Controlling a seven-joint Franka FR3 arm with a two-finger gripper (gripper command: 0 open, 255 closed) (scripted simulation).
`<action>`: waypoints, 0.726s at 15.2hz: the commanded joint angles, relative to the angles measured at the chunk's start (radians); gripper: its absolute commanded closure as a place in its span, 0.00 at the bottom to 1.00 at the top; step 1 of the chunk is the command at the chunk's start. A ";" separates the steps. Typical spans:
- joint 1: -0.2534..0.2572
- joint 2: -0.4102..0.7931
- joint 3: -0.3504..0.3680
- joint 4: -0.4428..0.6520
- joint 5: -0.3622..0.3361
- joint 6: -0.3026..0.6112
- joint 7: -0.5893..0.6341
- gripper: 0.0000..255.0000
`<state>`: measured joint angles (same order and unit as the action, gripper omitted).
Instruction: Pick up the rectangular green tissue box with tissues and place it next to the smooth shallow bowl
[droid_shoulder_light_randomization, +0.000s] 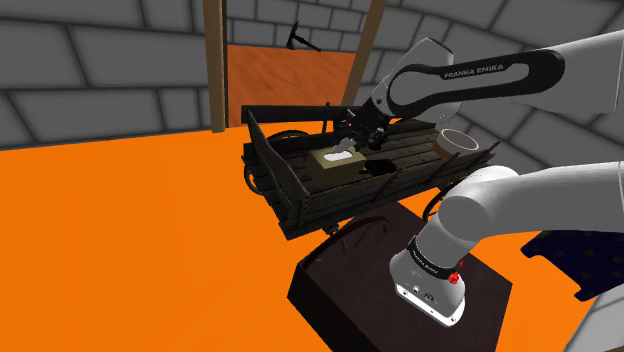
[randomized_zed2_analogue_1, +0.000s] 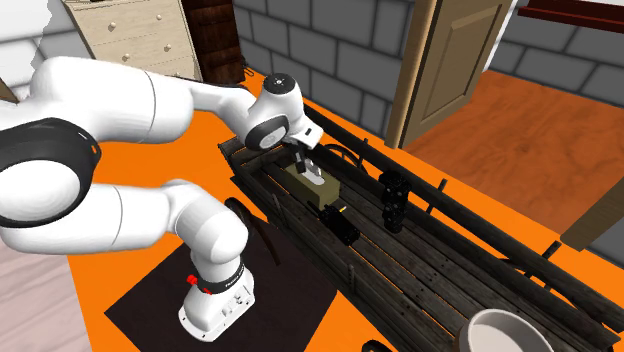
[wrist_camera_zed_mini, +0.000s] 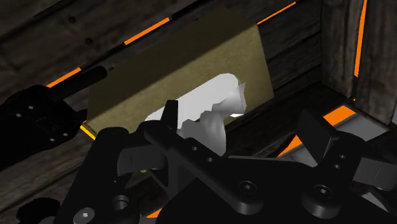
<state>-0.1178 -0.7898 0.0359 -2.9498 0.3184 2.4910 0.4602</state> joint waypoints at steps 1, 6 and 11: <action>0.007 0.034 0.008 -0.015 0.027 0.072 0.021 0.00; 0.043 0.137 0.002 -0.023 0.061 0.185 0.000 0.00; 0.048 0.150 0.001 -0.023 0.065 0.198 -0.002 0.00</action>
<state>-0.0706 -0.6409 0.0367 -2.9724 0.3834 2.6878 0.4576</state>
